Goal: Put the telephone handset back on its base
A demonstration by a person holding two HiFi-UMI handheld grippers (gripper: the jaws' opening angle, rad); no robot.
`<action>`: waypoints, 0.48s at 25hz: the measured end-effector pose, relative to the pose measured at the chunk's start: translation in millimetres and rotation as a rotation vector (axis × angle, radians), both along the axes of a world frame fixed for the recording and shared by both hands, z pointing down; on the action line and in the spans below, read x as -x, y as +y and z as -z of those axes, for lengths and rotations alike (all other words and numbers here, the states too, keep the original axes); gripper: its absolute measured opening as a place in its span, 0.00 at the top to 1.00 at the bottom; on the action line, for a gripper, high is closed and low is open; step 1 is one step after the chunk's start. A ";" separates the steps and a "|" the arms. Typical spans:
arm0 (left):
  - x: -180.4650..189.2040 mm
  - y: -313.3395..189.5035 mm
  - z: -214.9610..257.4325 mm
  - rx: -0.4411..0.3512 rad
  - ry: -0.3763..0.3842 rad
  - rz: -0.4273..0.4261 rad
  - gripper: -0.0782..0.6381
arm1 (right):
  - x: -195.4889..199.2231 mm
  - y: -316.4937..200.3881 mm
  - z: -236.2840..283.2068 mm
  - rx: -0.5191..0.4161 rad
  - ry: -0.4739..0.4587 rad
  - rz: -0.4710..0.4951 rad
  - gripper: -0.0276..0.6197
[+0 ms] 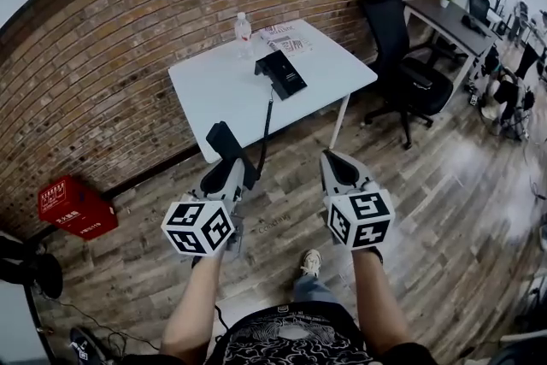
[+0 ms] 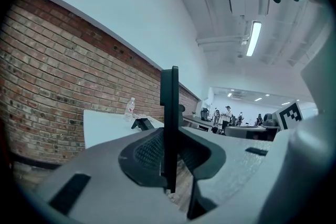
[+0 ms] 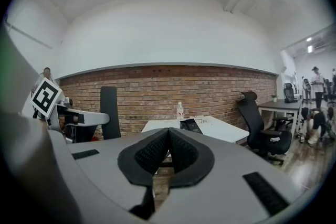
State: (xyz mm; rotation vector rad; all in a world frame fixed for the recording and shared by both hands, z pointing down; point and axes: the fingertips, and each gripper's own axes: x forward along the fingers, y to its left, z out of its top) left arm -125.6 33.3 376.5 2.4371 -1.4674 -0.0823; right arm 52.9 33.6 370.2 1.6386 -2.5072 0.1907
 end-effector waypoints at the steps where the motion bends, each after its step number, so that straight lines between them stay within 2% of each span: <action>1: -3.7 -9.8 -0.7 0.003 -0.001 0.005 0.78 | -3.6 -11.0 -0.4 0.002 0.001 0.006 0.95; 12: -40.3 -105.0 -9.3 0.052 -0.012 0.060 0.78 | -38.7 -121.3 -0.5 0.024 -0.003 0.079 0.95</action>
